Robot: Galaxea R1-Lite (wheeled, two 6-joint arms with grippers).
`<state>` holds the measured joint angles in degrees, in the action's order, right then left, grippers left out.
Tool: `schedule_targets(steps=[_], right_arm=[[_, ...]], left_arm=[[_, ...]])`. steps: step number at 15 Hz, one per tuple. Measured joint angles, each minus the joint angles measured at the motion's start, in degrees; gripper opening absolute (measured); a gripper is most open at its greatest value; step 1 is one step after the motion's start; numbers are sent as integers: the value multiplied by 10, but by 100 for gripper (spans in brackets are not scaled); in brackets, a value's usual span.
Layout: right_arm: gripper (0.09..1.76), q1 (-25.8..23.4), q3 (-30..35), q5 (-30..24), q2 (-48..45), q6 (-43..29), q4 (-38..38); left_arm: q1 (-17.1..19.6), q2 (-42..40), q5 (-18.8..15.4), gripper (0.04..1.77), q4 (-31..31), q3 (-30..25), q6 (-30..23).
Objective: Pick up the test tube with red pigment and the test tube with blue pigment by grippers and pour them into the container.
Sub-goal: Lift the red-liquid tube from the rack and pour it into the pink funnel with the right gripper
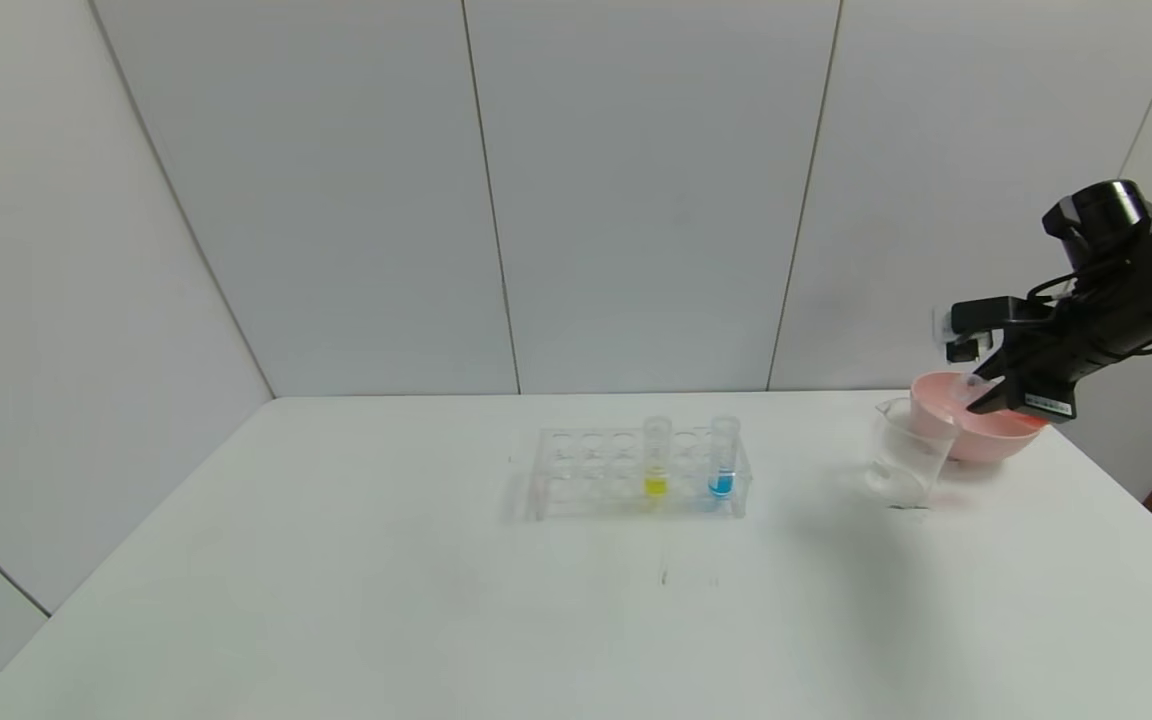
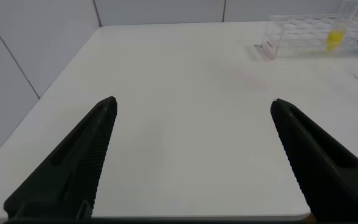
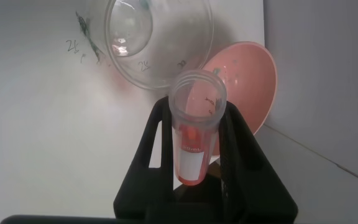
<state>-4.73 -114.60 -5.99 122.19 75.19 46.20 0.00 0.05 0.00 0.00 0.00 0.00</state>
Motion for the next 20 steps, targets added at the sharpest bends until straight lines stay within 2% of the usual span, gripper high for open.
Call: schedule_targets(steps=[4, 20], right_arm=[[49, 14, 0, 48, 1, -4, -1], [49, 57, 0, 155, 16, -12, -22]], left_arm=[[0, 0, 0, 176, 0, 0, 0], [0, 0, 0, 176, 0, 0, 0]])
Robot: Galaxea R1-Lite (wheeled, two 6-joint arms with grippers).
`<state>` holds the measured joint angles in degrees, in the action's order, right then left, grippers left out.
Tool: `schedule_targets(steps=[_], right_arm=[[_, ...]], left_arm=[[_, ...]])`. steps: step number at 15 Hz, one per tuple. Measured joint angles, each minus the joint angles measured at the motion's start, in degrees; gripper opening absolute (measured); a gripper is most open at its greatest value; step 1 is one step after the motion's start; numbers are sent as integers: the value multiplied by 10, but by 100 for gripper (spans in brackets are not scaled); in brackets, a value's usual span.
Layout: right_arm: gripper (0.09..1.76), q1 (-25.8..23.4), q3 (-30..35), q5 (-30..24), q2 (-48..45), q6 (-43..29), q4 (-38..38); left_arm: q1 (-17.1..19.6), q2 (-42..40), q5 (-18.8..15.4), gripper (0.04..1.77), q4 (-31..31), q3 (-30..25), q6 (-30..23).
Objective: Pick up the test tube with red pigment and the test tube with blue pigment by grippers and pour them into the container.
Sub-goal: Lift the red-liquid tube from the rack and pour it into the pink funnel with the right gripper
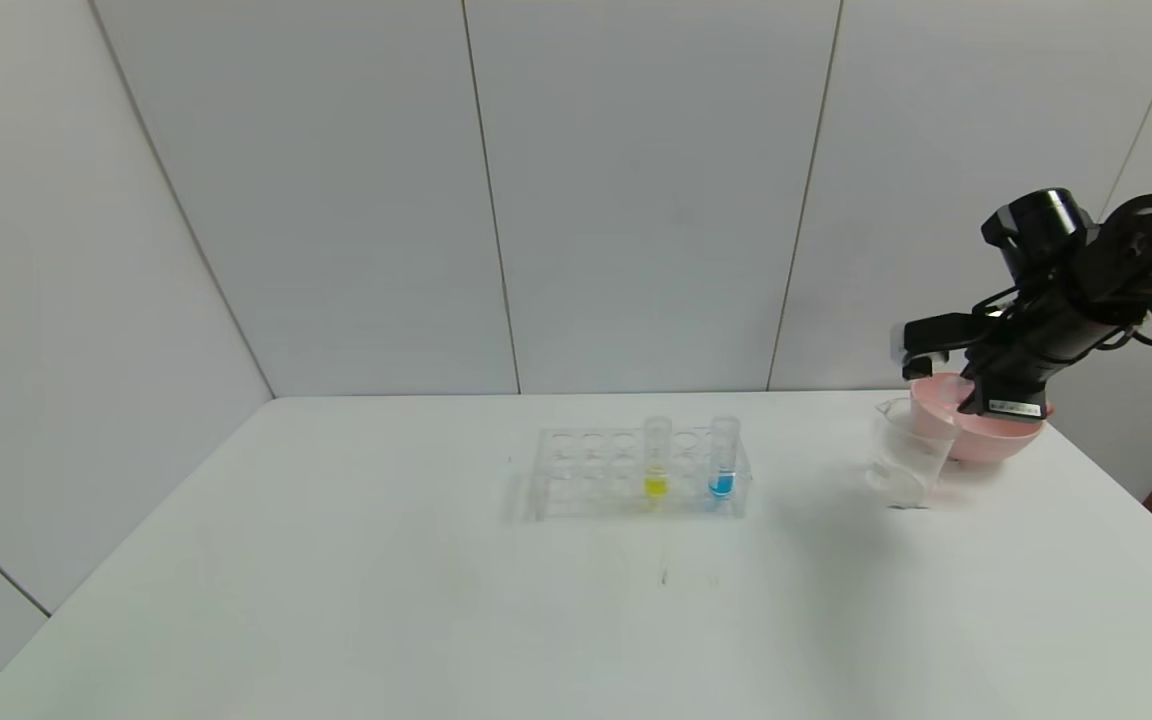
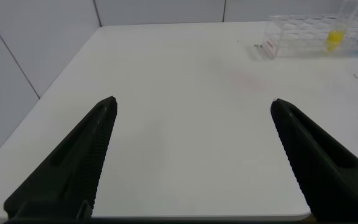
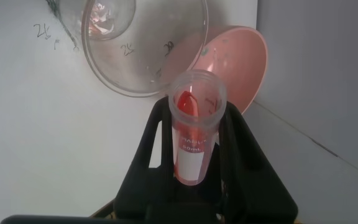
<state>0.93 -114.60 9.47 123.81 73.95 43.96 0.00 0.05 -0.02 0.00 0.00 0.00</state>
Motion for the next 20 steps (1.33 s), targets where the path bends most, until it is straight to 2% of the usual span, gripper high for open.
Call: schedule_targets(steps=[15, 20], right_arm=[[49, 15, 0, 68, 6, 35, -35], [49, 16, 0, 74, 6, 53, -53]], left_arm=[[0, 0, 0, 176, 0, 0, 0], [0, 0, 0, 176, 0, 0, 0]])
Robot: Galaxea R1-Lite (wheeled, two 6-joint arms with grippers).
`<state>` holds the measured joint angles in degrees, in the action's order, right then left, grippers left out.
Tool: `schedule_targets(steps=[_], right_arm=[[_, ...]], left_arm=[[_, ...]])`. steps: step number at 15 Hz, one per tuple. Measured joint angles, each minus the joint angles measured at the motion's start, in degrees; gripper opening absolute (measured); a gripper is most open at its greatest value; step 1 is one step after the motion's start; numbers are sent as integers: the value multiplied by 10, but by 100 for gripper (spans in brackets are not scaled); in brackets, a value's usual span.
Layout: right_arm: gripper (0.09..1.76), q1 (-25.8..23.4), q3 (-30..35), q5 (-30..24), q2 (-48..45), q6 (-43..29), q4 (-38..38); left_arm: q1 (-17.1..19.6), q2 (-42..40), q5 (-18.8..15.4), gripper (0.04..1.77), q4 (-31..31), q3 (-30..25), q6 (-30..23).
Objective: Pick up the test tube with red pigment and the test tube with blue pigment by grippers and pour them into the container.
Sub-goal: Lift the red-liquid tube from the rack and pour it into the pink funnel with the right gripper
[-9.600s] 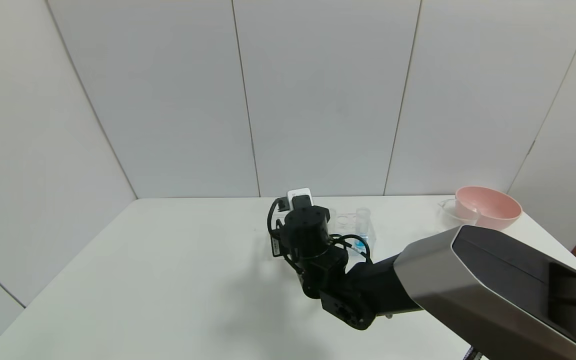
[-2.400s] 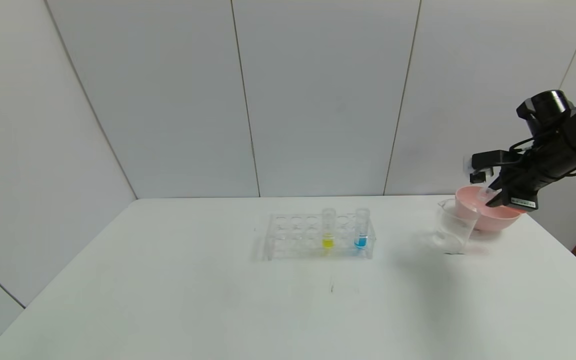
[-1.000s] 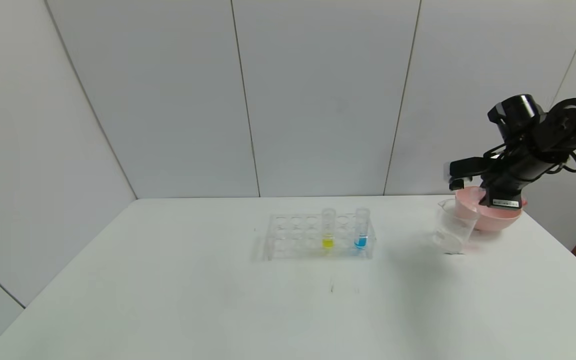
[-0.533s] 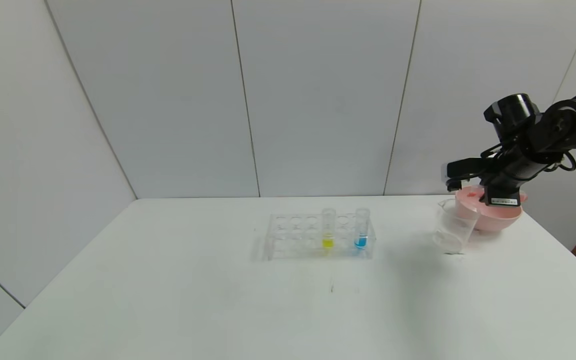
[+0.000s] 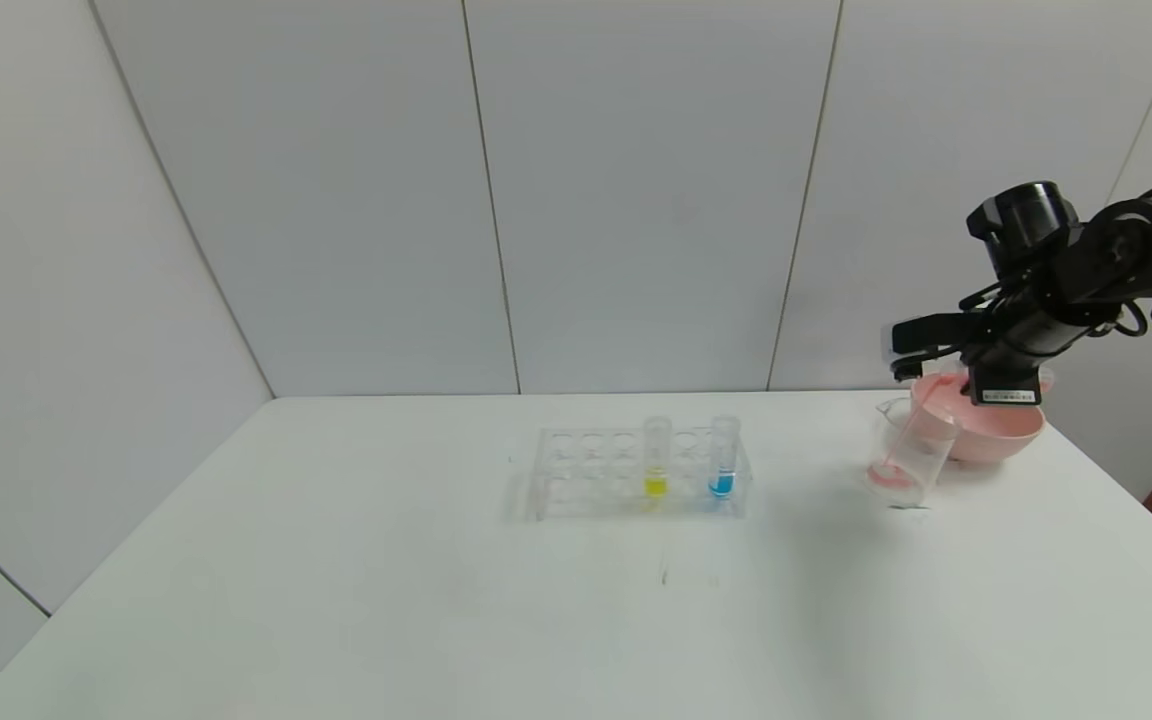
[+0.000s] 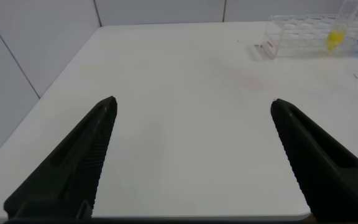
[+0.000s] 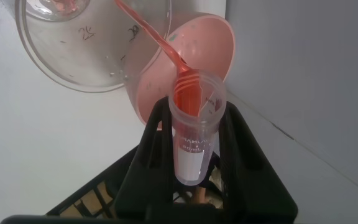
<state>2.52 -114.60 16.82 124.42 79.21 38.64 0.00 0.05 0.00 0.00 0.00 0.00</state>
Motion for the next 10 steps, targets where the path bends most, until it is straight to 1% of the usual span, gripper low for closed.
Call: schedule_targets(steps=[2, 5, 10], right_arm=[[49, 2, 0, 1, 0, 3, 2], [49, 6, 0, 28, 1, 9, 0], [49, 11, 0, 37, 2, 19, -1]], left_arm=[[0, 0, 0, 176, 0, 0, 0], [0, 0, 0, 176, 0, 0, 0], [0, 0, 0, 176, 0, 0, 0]])
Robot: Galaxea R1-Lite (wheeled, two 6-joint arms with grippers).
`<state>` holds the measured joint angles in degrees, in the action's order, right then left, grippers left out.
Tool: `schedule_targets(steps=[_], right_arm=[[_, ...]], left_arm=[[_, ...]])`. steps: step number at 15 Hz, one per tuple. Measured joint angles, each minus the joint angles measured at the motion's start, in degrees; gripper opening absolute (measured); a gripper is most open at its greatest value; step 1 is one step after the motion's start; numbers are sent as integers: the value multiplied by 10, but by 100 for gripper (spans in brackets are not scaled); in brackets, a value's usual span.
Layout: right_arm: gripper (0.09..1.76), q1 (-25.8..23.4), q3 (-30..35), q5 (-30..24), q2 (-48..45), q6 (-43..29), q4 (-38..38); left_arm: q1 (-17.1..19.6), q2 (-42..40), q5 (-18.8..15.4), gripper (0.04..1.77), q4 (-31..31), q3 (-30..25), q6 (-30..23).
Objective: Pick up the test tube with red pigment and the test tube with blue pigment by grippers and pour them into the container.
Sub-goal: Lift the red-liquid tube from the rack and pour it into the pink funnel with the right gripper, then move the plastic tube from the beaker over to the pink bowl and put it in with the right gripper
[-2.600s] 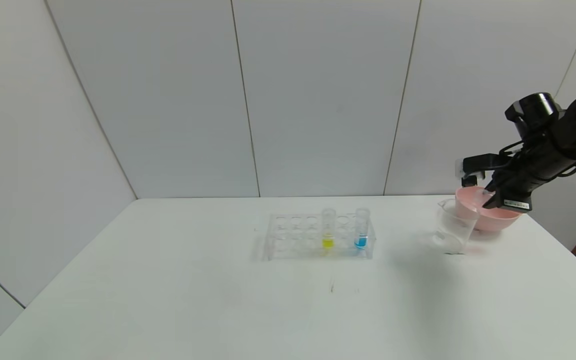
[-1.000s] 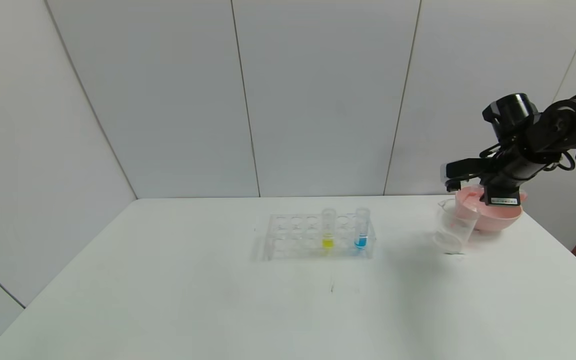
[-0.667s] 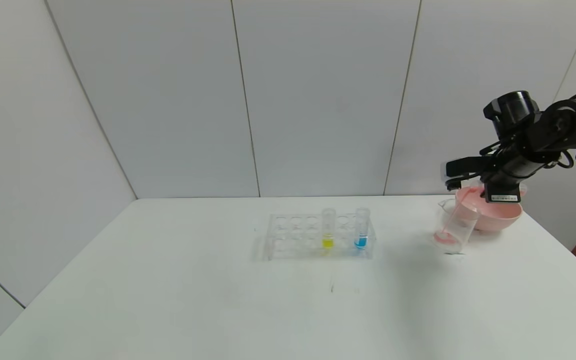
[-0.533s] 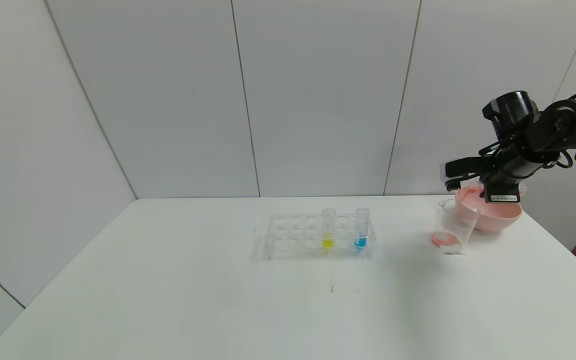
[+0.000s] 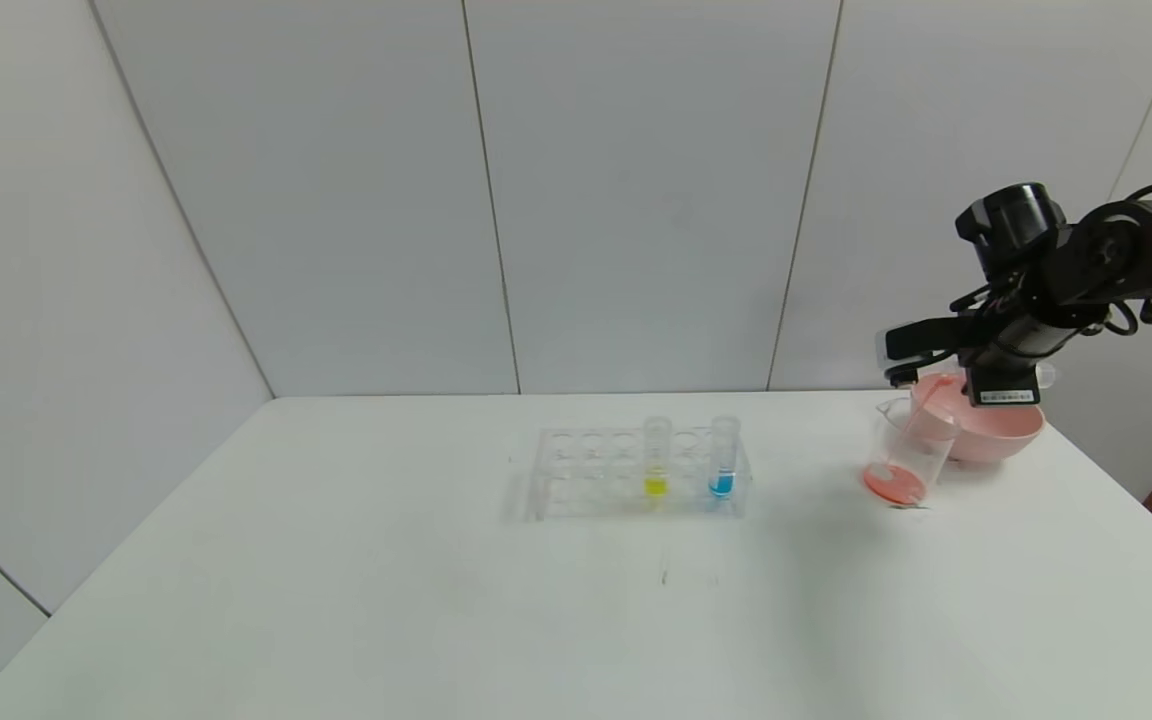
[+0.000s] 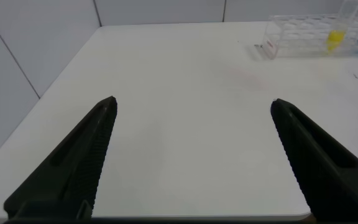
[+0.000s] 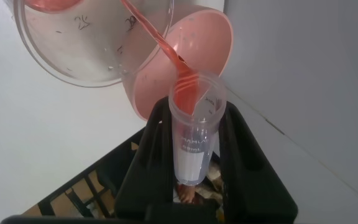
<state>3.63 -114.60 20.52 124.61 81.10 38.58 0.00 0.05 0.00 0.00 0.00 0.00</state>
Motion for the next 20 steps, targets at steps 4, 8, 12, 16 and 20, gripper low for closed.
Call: schedule_targets(steps=[4, 8, 12, 16, 20], right_arm=[[49, 7, 0, 23, -1, 9, 1], [49, 13, 0, 50, -6, 30, 1], [49, 20, 0, 79, -17, 49, 8], [49, 34, 0, 88, -24, 48, 42], [49, 44, 0, 119, -25, 47, 51]], left_arm=[[0, 0, 0, 176, 0, 0, 0], [0, 0, 0, 176, 0, 0, 0], [0, 0, 0, 176, 0, 0, 0], [0, 0, 0, 176, 0, 0, 0], [0, 0, 0, 176, 0, 0, 0]])
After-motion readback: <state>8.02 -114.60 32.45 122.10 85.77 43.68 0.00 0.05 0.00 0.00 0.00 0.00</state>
